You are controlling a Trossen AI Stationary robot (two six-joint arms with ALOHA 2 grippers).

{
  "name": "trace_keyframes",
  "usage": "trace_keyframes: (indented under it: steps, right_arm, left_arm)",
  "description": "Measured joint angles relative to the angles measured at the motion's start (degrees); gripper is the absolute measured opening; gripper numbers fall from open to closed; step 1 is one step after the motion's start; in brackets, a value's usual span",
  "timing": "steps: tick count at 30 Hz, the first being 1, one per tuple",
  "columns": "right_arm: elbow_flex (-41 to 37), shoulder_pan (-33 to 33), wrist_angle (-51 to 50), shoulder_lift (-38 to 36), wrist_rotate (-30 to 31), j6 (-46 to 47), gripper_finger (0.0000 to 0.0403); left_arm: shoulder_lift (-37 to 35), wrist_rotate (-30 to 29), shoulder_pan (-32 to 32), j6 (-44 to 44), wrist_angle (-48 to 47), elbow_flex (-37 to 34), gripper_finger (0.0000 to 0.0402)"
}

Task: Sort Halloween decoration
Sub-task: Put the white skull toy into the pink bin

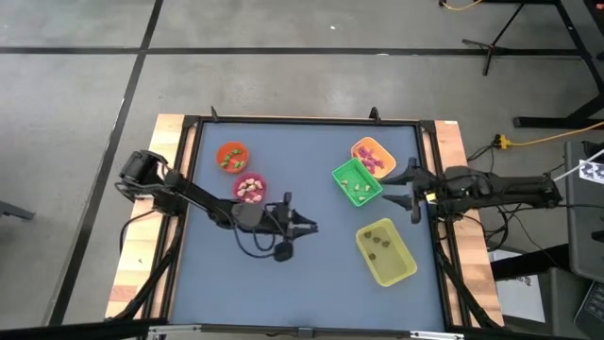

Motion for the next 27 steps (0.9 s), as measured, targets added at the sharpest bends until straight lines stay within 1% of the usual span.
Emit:
trace_keyframes:
  steps: [2, 4, 7, 9, 12, 16, 18, 22, 27]
  right_arm:
    - [-2.8, 0.0, 2.3, -3.1, 1.4, -0.1, 0.0199]
    - [-5.4, 0.0, 4.2, -5.8, 3.5, -0.1, 0.0199]
    - [-8.4, -0.1, 5.2, -9.0, 6.5, -0.1, 0.0199]
    - [-9.9, -0.1, 5.6, -10.9, 7.7, -0.1, 0.0199]
    - [-11.8, -0.1, 6.2, -13.1, 8.1, -0.1, 0.0199]
    - [-13.7, -0.1, 6.3, -15.3, 8.1, -0.2, 0.0199]
    - [-14.4, 0.0, 6.3, -15.8, 8.1, -0.2, 0.0199]
    - [-14.9, 0.0, 6.5, -16.3, 8.0, -0.3, 0.0199]
    - [-16.6, 0.0, 7.2, -16.3, 8.0, -1.6, 0.0199]
  left_arm:
    - [2.8, 0.4, 0.5, 1.5, 0.0, 3.8, 0.0059]
    - [6.4, 0.9, 0.8, 5.2, 0.1, 8.7, 0.0059]
    - [12.5, 1.1, 1.2, 8.6, -0.1, 16.8, 0.0059]
    - [16.6, 1.1, 1.5, 9.3, -0.2, 22.5, 0.0059]
    - [22.7, 1.3, 2.1, 9.5, -1.8, 30.7, 0.0059]
    - [30.8, 3.7, 2.7, 9.5, -5.1, 40.2, 0.0059]
    - [34.3, 4.1, 2.9, 9.5, -6.2, 44.3, 0.0059]
    - [39.8, 4.0, 3.1, 10.4, -6.6, 50.1, 0.0059]
    - [43.4, 3.9, 3.5, 10.4, -6.8, 52.7, 0.0063]
